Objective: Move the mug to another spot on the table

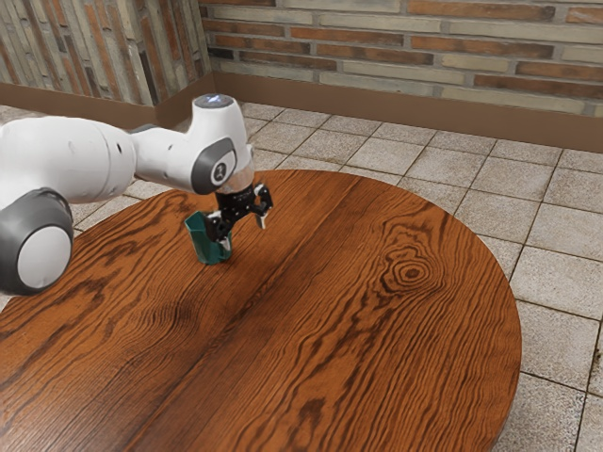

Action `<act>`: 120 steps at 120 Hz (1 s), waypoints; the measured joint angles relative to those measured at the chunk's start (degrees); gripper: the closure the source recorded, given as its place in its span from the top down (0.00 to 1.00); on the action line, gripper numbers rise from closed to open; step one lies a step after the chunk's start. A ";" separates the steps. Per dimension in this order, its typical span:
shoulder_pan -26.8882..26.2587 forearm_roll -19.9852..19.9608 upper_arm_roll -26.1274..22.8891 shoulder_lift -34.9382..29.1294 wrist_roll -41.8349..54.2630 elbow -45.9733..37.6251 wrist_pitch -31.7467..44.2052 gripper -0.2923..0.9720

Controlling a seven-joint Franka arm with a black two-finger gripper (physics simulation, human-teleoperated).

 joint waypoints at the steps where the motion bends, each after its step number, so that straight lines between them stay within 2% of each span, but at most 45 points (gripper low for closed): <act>1: -0.01 0.00 0.09 0.14 -0.35 0.07 0.15 0.75; 41: 0.54 0.78 1.67 2.85 -10.78 0.79 2.96 0.75; 55: 0.84 1.68 1.74 2.94 -13.16 0.53 3.06 0.72; 120: 2.40 5.37 1.33 5.68 -18.63 2.62 3.49 0.61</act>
